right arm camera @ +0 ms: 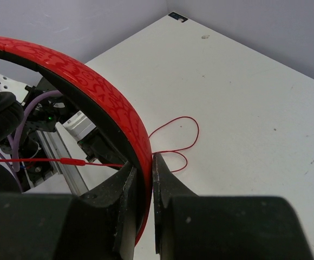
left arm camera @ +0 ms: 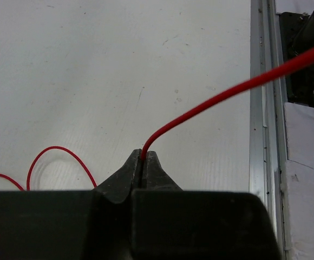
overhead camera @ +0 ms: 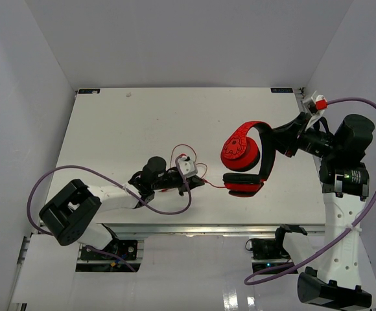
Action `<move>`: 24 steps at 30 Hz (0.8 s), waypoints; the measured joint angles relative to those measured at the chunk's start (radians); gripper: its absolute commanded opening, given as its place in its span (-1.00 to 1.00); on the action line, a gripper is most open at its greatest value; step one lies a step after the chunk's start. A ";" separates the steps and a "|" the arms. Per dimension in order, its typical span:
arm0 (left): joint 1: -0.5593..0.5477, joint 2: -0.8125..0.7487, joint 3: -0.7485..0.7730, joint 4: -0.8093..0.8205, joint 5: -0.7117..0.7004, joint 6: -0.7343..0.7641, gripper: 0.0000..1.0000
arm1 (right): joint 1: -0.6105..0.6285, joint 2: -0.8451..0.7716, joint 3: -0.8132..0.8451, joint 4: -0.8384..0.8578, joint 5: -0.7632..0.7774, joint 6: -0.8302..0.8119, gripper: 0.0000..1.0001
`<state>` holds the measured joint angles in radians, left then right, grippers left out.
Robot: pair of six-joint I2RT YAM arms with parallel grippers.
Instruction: Wrap the headphones
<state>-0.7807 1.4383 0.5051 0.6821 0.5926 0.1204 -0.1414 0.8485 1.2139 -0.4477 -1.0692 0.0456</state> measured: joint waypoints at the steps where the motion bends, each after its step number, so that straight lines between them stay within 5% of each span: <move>1: 0.001 0.000 0.008 -0.022 0.000 0.011 -1.00 | -0.001 0.000 -0.001 0.003 -0.004 0.000 -0.85; 15: 0.183 -0.128 0.391 -0.716 0.005 0.181 -1.00 | 0.006 -0.024 -0.120 -0.178 0.134 -0.415 -0.85; 24: 0.188 0.012 0.790 -1.112 -0.125 0.165 -1.00 | 0.060 -0.042 -0.192 -0.230 0.300 -0.579 -0.85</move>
<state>-0.5926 1.4498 1.2953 -0.4298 0.4675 0.2849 -0.0810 0.8069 1.0222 -0.6778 -0.7691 -0.5333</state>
